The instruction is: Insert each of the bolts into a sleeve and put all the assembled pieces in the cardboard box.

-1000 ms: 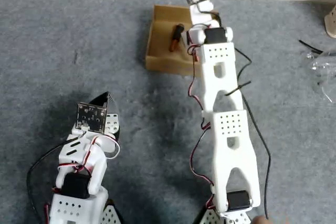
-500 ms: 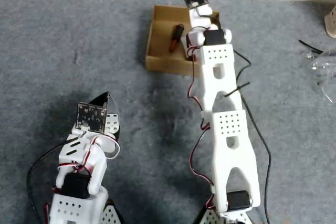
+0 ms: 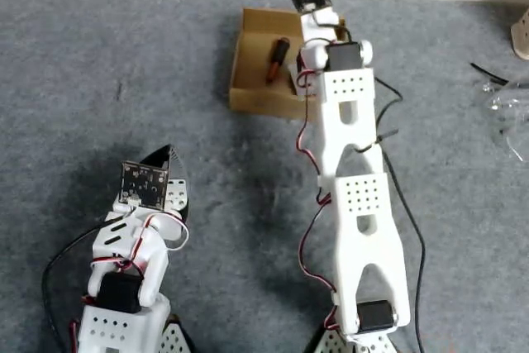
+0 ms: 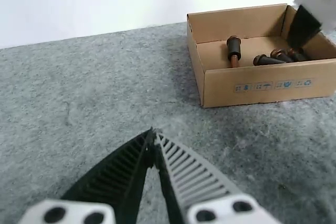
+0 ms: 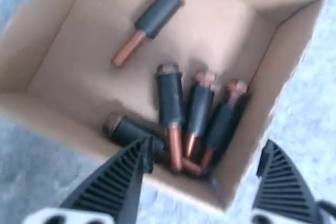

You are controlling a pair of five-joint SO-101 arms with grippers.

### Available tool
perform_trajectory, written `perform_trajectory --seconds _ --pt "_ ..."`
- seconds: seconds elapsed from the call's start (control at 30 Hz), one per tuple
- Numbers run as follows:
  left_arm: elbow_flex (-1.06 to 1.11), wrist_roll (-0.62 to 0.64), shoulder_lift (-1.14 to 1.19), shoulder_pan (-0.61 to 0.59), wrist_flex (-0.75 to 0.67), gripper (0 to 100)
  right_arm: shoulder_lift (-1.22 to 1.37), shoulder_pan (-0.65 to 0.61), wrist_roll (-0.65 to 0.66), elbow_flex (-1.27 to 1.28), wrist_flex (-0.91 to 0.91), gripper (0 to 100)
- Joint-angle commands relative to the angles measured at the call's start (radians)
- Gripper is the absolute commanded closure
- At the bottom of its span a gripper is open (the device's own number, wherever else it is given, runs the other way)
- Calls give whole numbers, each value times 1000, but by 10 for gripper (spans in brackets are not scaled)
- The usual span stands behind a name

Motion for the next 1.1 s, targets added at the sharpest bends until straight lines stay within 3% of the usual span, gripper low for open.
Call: perform_trajectory --seconds 0.0,0.23,0.57,1.07 --pt "19 -5 -7 -10 -23 992 -163 -15 -8 -134 85 721" --pt "21 -5 -5 -10 -23 992 -380 -30 -120 -128 94 721" --pt "21 -6 -4 -10 -23 992 -654 -62 -121 -79 96 721" --pt "21 -6 -4 -10 -23 992 -1431 -142 -126 917 90 721"
